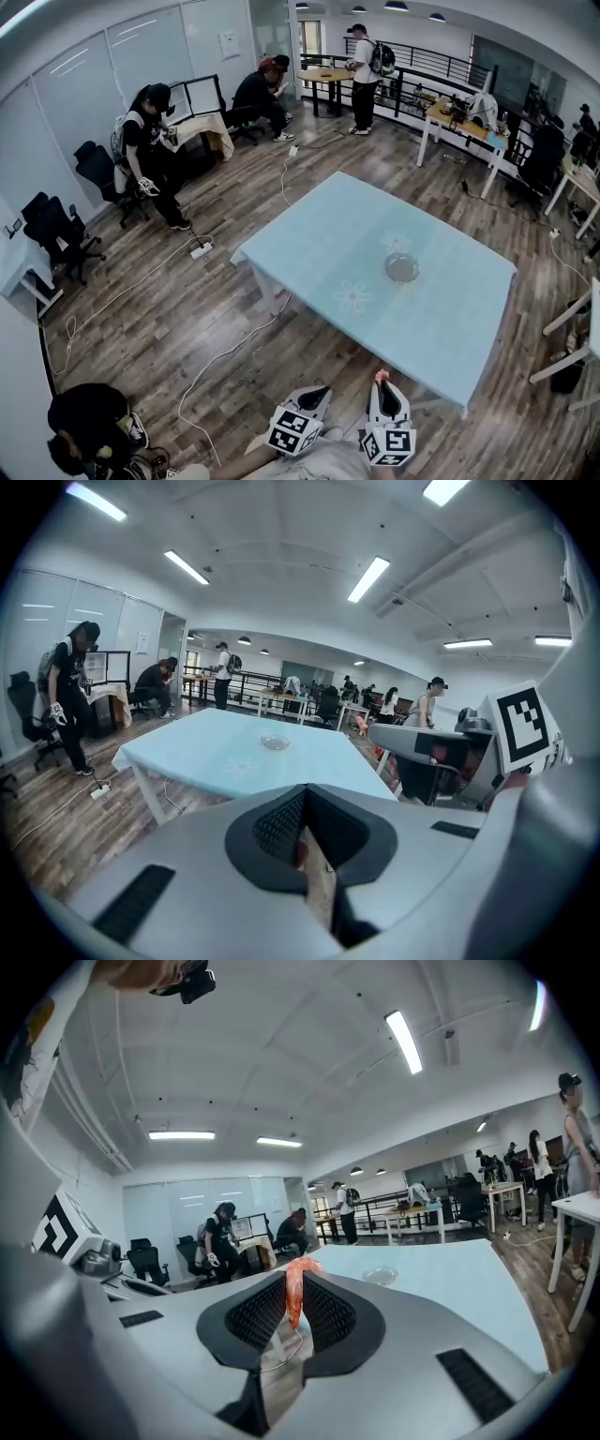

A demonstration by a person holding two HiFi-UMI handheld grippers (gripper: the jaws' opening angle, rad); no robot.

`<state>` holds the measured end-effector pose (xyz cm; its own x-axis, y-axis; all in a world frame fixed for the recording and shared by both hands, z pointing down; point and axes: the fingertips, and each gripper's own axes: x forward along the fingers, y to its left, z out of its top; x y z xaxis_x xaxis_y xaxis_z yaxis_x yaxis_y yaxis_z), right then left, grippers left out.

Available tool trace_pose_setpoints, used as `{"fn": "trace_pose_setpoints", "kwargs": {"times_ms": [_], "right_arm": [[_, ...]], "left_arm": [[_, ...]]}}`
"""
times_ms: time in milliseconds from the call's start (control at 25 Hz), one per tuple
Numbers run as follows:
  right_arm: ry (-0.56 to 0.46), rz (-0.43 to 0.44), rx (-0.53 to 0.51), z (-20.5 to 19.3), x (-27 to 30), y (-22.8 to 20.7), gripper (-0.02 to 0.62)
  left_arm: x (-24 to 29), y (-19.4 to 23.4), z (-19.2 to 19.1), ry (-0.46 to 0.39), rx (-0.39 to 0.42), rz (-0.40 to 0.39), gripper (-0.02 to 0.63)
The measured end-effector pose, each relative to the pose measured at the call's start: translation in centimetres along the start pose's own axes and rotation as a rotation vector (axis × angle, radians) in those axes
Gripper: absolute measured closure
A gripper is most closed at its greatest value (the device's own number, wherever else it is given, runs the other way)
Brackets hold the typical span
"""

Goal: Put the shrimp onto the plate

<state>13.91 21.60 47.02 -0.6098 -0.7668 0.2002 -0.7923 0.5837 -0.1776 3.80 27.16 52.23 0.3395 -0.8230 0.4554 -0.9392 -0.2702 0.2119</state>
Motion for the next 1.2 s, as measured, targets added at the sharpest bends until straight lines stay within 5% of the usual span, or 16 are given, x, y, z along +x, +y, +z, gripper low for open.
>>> {"fn": "trace_pose_setpoints", "kwargs": {"times_ms": [240,920,1200], "right_arm": [[0.051,0.014,0.012,-0.6,4.1,-1.4,0.525],[0.016,-0.168,-0.012,6.8,19.9,-7.2,0.525],[-0.002,-0.22,-0.025,7.2,25.4,-6.4,0.525]], "left_arm": [[5.1,2.0,1.5,0.038,-0.035,-0.024,0.6],[17.8,13.0,13.3,0.014,0.047,-0.172,0.6],[20.7,19.2,14.1,0.01,0.017,-0.204,0.6]]}}
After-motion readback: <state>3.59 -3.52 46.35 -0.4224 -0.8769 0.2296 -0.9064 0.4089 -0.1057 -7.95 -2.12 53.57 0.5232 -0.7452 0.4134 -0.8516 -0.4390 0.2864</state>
